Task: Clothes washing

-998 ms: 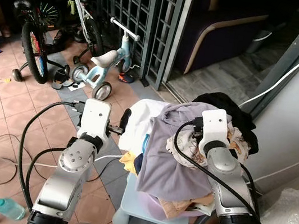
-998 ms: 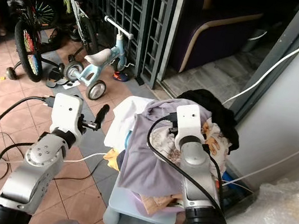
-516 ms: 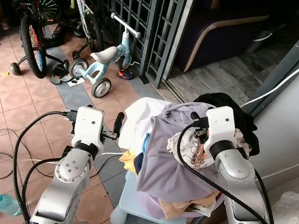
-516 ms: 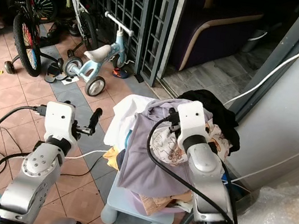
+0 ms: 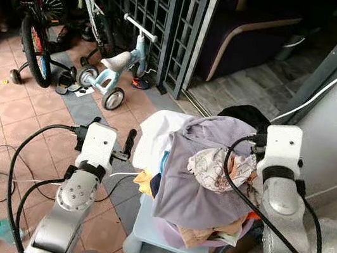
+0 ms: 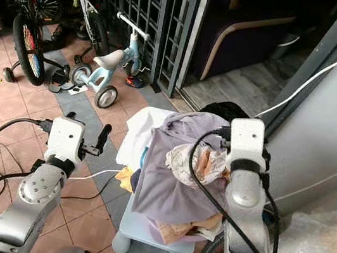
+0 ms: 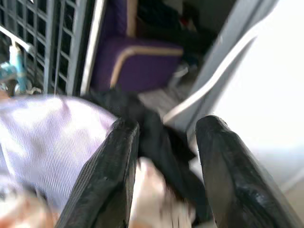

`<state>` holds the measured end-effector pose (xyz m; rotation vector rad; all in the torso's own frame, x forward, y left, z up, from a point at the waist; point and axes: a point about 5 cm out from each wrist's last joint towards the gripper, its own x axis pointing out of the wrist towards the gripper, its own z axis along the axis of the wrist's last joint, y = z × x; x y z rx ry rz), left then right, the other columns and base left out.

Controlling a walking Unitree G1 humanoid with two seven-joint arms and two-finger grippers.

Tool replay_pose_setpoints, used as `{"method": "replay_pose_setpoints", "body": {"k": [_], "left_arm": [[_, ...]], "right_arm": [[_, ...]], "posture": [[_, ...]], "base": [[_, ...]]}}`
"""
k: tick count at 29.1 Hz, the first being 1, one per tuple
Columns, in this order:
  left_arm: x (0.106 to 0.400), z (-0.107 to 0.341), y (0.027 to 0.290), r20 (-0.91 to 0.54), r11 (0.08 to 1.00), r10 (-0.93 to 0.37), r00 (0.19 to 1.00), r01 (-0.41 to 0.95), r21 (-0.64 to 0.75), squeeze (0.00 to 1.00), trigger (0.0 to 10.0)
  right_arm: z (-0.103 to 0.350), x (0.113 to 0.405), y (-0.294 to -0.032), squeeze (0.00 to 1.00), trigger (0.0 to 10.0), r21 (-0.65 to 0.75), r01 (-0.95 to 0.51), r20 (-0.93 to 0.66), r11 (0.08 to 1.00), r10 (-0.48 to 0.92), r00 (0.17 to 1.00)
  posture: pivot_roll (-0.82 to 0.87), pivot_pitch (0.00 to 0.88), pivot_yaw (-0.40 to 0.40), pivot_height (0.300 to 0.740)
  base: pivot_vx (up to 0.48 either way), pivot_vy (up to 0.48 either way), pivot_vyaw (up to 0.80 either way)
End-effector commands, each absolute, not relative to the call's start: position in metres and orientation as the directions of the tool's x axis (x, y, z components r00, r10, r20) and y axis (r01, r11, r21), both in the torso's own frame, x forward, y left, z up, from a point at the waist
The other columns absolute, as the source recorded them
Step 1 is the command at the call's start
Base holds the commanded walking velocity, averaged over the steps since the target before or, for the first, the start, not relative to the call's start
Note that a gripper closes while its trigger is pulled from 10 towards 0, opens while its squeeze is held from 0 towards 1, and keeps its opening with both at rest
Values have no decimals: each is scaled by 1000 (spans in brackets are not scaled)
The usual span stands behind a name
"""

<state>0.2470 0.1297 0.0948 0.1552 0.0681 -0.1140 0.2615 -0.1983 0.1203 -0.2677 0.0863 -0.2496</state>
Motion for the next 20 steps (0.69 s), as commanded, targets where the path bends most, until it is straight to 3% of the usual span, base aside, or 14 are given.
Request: {"method": "replay_pose_setpoints", "body": {"k": [1, 7, 13, 20], "left_arm": [[246, 96, 129, -71, 978, -133, 988, 143, 153, 0, 10000], [251, 86, 120, -106, 968, -171, 980, 187, 166, 0, 10000], [256, 87, 118, -97, 966, -177, 979, 192, 171, 0, 10000], [267, 96, 117, -66, 959, -196, 978, 205, 198, 0, 10000]], "right_arm": [[115, 257, -204, 0, 10000, -259, 251, -79, 933, -279, 957], [91, 245, -200, 0, 10000, -219, 183, -172, 958, -223, 960], [84, 245, -190, 0, 10000, -169, 124, -205, 978, -158, 966], [118, 269, -185, 0, 10000, -168, 100, 0, 981, -101, 995]], "posture": [[-24, 0, 9, 740], [-36, 0, 1, 740], [-43, 0, 8, 740], [-49, 0, 22, 740]], "base": [[0, 0, 0], [0, 0, -69], [0, 0, -773], [0, 0, -671]]}}
